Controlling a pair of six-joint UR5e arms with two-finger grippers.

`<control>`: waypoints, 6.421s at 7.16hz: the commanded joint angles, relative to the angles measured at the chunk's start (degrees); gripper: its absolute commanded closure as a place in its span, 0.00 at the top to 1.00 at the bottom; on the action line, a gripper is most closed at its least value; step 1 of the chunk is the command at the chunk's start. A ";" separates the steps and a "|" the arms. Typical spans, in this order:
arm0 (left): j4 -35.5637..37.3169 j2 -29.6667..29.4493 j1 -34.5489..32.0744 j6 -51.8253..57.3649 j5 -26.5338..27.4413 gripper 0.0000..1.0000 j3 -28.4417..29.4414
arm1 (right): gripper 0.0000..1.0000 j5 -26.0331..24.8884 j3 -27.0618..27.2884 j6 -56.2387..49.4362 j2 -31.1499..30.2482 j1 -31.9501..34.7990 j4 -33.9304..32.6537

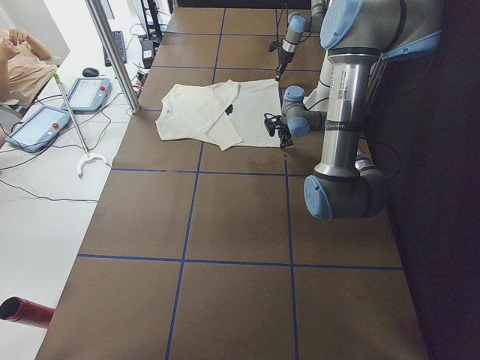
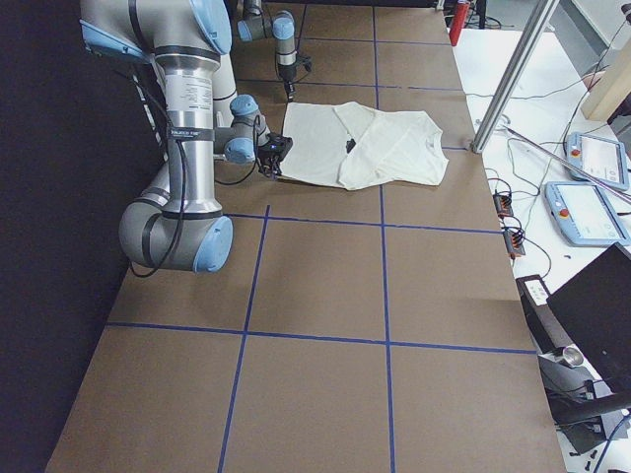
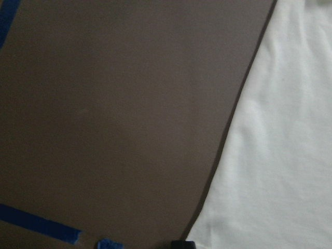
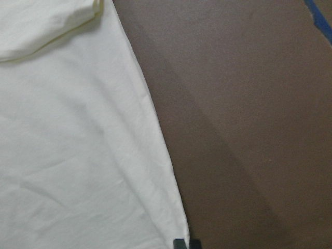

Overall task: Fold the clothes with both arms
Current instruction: 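Grasp the near hem corners with both grippers, then lift the hem with both grippers and fold it toward the collar, then release the folded hem and raise both grippers away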

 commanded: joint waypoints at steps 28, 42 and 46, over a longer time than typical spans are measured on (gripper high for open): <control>7.34 -17.66 -27.83 16.48 -1.92 0.00 7.02 | 0.00 20.99 -19.60 -18.50 20.31 34.82 -0.62; -21.88 -24.01 -32.07 16.95 0.81 0.42 38.06 | 0.56 25.99 -44.15 -32.26 36.79 41.12 3.78; -24.60 -23.74 -32.69 22.74 0.72 0.44 38.02 | 0.59 26.73 -26.41 -18.23 21.63 35.42 3.96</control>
